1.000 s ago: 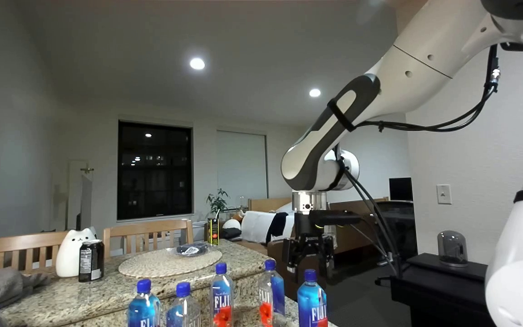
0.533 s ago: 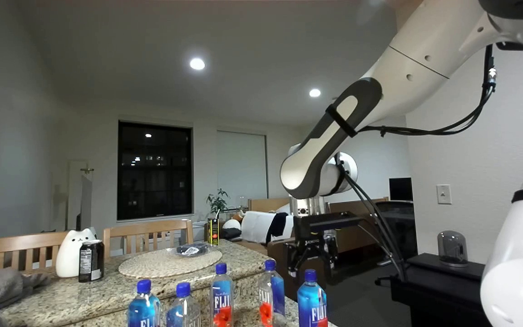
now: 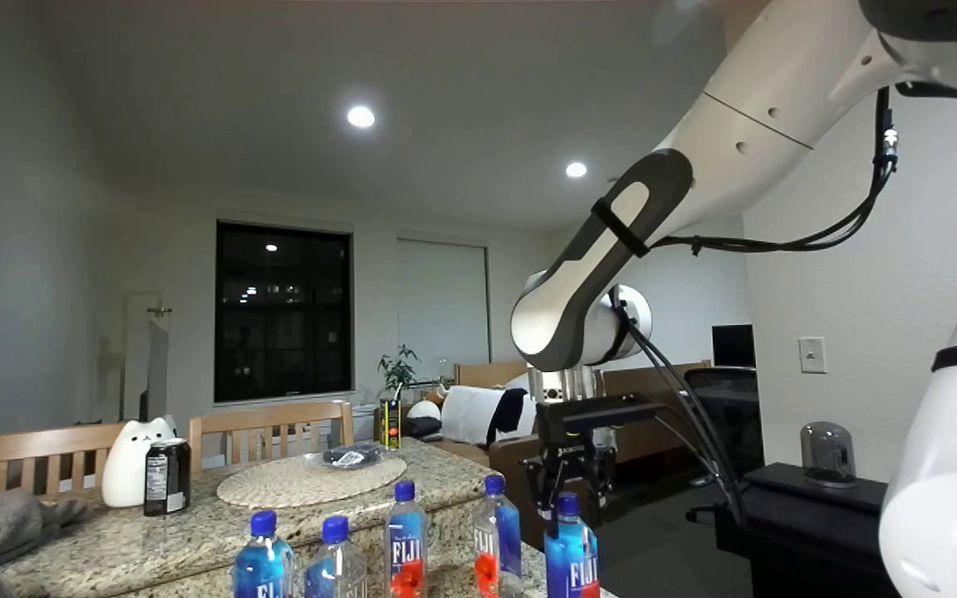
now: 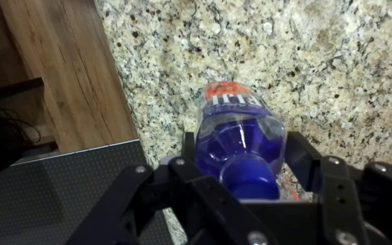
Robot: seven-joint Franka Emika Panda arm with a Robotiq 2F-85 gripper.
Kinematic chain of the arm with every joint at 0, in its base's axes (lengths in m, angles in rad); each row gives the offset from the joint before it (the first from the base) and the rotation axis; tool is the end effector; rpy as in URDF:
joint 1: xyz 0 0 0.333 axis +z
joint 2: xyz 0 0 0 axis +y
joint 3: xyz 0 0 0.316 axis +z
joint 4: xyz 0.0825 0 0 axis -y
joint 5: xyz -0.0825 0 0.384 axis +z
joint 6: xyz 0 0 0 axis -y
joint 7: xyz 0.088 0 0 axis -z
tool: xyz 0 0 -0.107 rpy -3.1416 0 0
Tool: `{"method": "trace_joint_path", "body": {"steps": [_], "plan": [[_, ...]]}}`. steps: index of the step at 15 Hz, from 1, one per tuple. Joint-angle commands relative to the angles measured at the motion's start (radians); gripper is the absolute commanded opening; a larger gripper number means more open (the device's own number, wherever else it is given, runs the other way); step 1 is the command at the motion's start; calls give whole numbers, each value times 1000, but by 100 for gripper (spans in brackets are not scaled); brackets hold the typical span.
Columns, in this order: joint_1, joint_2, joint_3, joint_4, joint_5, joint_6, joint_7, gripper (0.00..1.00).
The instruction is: Line up the empty water bottles
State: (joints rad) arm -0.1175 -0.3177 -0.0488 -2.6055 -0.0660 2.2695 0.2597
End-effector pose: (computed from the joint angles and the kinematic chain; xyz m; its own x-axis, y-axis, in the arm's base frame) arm 0.4036 -0.0688 0.3601 0.9284 -0.3715 -0.0096 -0.3709 -0.9279 0.0382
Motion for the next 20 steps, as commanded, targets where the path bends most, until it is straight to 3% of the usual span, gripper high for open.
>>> {"method": "trace_joint_path", "body": {"steps": [1, 3, 5, 6, 7, 9, 14, 17, 18, 19, 20], "plan": [[-18, 7, 20, -6, -32, 24, 45, 39], [-19, 6, 25, -2, -40, 24, 50, 28], [-19, 4, 28, 0, -50, 23, 54, 25], [-18, 3, 29, 0, -53, 23, 56, 30], [-17, 2, 29, 1, -51, 21, 56, 70], [-16, -1, 28, 1, -48, 18, 53, 72], [-15, 0, 22, 10, -41, 18, 40, 100], [-17, 8, 21, 20, -46, 22, 39, 100], [-17, 8, 21, 23, -47, 22, 39, 96], [-18, 8, 22, 26, -49, 25, 38, 75], [-16, 10, 20, 31, -46, 22, 34, 74]]}}
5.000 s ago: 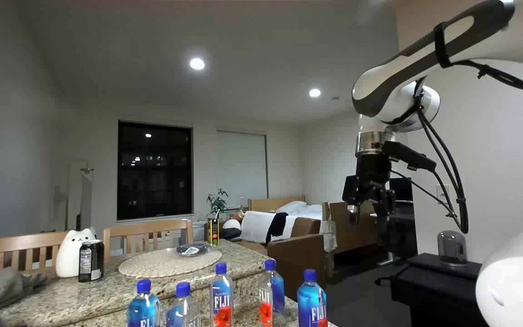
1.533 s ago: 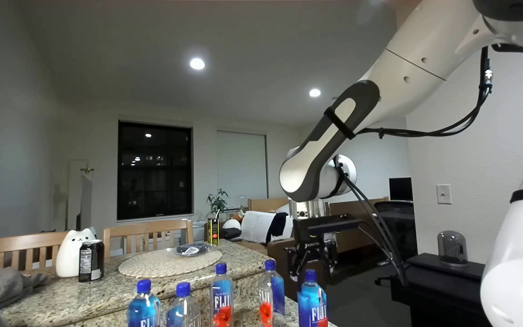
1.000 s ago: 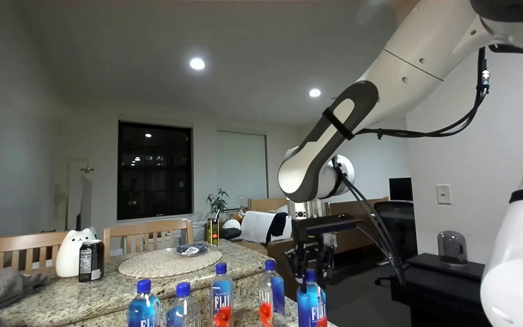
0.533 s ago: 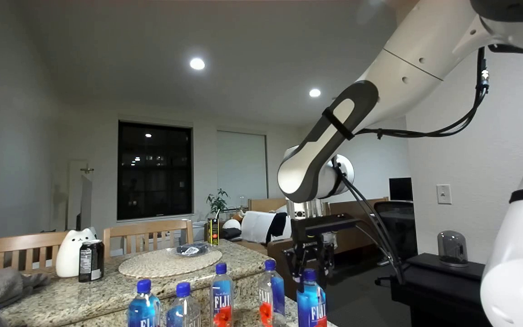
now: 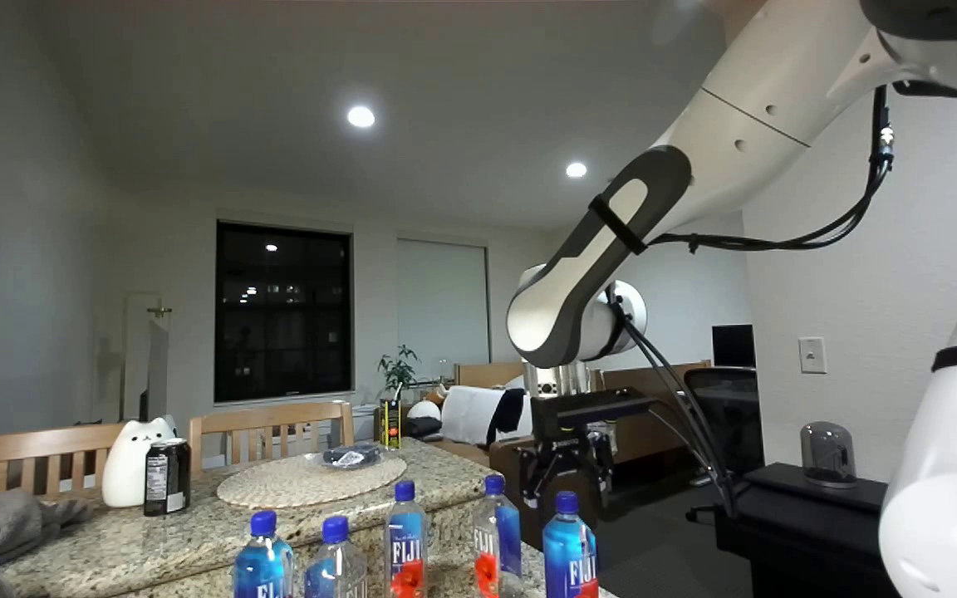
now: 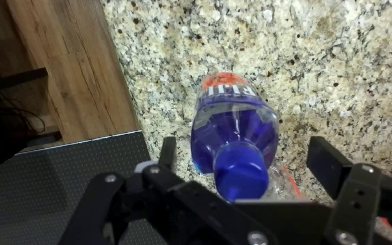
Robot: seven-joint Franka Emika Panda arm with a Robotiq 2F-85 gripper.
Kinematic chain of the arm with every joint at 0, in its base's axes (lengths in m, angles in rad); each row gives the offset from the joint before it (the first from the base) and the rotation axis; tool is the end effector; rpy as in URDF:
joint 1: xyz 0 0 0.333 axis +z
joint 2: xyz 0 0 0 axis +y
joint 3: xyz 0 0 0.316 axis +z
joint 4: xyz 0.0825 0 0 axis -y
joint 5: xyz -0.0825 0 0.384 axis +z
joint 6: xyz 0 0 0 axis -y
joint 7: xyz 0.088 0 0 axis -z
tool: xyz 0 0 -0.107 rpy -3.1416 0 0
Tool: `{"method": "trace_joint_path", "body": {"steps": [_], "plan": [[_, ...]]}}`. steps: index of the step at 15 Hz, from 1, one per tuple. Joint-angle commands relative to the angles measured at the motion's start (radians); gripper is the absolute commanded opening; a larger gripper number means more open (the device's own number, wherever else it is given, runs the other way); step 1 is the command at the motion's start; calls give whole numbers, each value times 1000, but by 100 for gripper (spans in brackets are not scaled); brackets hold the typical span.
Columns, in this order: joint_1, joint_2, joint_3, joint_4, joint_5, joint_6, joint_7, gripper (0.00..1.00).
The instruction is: Line up the empty water bottles
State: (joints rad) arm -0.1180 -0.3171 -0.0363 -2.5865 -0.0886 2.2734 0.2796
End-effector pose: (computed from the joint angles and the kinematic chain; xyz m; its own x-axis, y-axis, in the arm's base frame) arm 0.4102 -0.0657 0.3685 0.9305 -0.3657 0.0180 -0.3662 -0.9290 0.0536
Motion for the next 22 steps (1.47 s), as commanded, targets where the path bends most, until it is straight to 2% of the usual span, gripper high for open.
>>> {"method": "trace_joint_path", "body": {"steps": [1, 9, 10, 12, 22], "plan": [[-15, 9, 7, 15, -21, 17, 13, 68], [-19, -2, 8, 16, -20, -6, 28, 16], [-19, -4, 9, 19, -21, -7, 27, 13], [-18, -3, 7, 22, -24, -12, 14, 15], [21, -10, -43, 20, 40, -14, -217, 16]]}}
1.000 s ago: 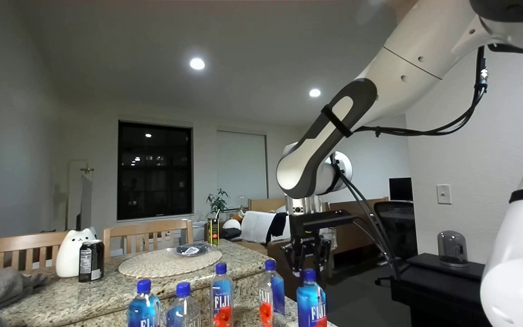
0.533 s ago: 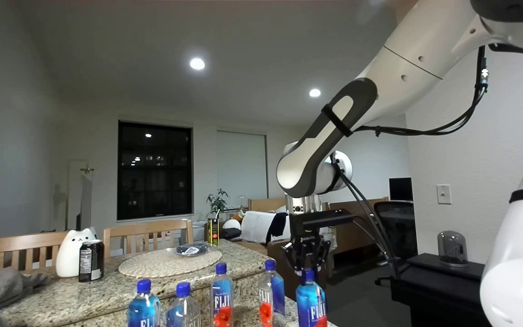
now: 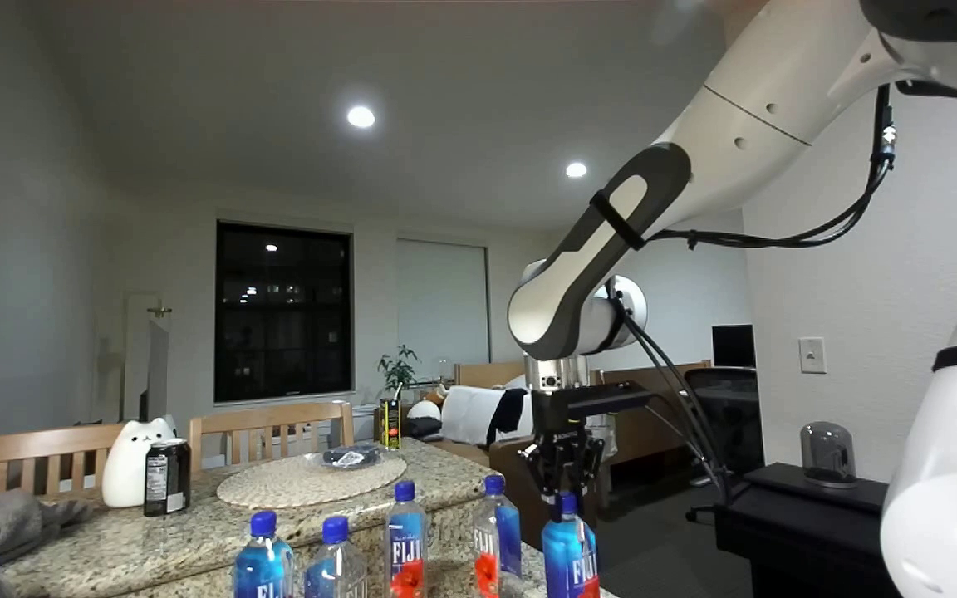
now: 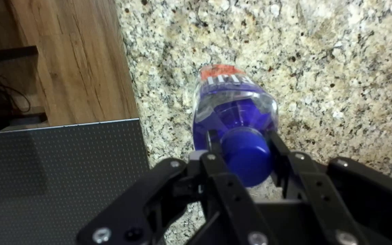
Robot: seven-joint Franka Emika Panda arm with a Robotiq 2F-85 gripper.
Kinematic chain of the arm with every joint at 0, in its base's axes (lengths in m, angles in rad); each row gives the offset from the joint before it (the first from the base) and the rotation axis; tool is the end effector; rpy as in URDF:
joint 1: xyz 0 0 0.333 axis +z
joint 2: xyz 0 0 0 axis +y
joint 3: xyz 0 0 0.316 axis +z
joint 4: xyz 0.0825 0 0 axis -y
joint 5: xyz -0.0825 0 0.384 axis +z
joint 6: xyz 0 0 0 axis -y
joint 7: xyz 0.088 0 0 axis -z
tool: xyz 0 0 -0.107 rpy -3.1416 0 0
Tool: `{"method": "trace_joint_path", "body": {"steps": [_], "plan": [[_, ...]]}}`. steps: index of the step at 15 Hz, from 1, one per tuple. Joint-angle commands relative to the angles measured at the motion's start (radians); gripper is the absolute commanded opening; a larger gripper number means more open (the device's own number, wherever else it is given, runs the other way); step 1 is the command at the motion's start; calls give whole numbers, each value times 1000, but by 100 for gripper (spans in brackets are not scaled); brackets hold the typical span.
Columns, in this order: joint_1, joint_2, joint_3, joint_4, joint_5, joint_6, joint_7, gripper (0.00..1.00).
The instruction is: Line up the empty water bottles
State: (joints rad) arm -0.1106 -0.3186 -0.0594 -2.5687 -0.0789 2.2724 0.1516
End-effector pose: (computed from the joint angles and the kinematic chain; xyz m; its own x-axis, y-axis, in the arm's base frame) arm 0.4141 -0.0726 0.3767 0.9639 -0.2647 0.0274 -0.2656 -0.9633 0.0391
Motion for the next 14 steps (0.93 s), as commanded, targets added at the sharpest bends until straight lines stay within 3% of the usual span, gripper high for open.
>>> {"method": "trace_joint_path", "body": {"steps": [1, 8, 9, 11, 14], "plan": [[18, -7, -24, 3, 36, -15, -113, 16], [29, -1, -34, 3, 38, -23, -175, 15], [29, 0, -34, 4, 37, -23, -172, 60], [27, 0, -35, 6, 37, -29, -166, 67], [27, -1, -39, 10, 42, -32, -172, 85]]}}
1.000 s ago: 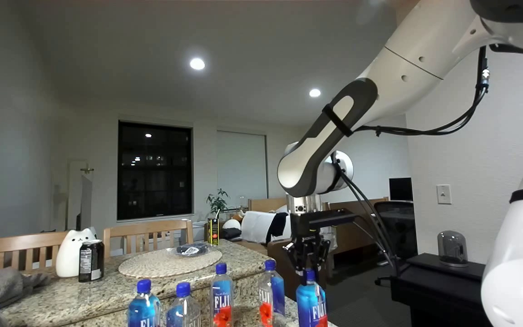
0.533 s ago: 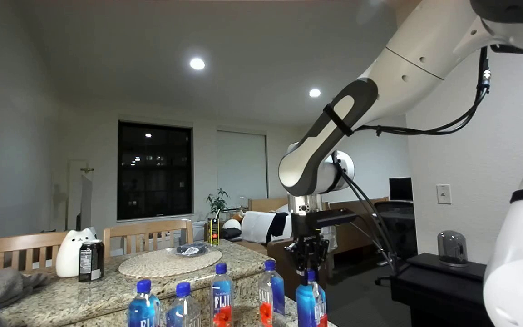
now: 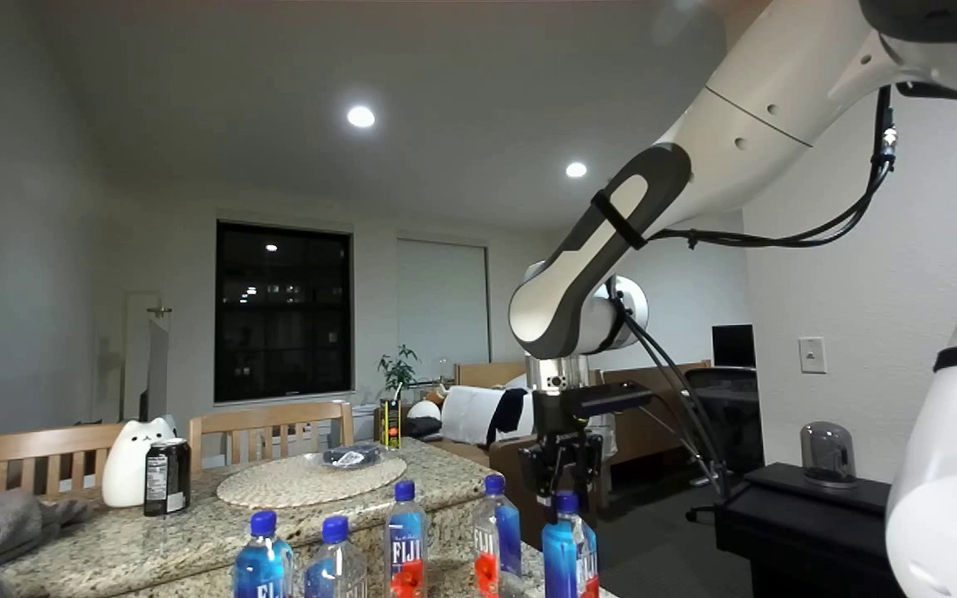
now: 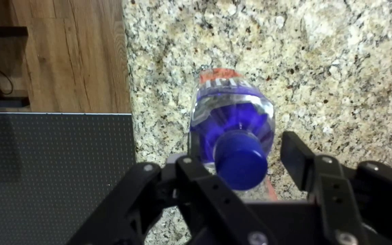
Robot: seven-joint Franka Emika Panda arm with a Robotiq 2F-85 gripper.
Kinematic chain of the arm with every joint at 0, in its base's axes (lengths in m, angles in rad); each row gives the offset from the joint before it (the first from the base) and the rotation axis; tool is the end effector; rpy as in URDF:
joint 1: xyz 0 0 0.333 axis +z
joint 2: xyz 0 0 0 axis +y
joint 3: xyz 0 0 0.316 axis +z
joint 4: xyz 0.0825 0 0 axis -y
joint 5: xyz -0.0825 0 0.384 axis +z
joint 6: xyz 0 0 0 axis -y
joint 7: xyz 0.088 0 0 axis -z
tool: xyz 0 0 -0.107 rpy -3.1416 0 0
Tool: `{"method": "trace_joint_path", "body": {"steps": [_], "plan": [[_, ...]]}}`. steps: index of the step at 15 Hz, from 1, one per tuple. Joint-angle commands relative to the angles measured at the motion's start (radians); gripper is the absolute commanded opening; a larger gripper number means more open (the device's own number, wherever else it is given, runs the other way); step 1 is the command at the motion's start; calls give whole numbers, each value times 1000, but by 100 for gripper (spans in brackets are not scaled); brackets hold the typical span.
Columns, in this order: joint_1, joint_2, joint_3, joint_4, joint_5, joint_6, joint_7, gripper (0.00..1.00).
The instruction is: Line up the empty water bottles
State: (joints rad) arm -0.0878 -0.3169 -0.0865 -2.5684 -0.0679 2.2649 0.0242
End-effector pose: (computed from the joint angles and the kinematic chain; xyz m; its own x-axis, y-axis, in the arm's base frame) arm 0.4132 -0.0739 0.3751 0.9885 -0.1505 0.0129 -0.1508 -0.9882 0.0255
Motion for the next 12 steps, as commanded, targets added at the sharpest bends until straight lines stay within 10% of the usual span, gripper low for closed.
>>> {"method": "trace_joint_path", "body": {"steps": [1, 12], "plan": [[3, -3, -13, 15, 31, -23, -46, 92], [27, 3, 11, 180, 126, -112, 30, 100]]}}
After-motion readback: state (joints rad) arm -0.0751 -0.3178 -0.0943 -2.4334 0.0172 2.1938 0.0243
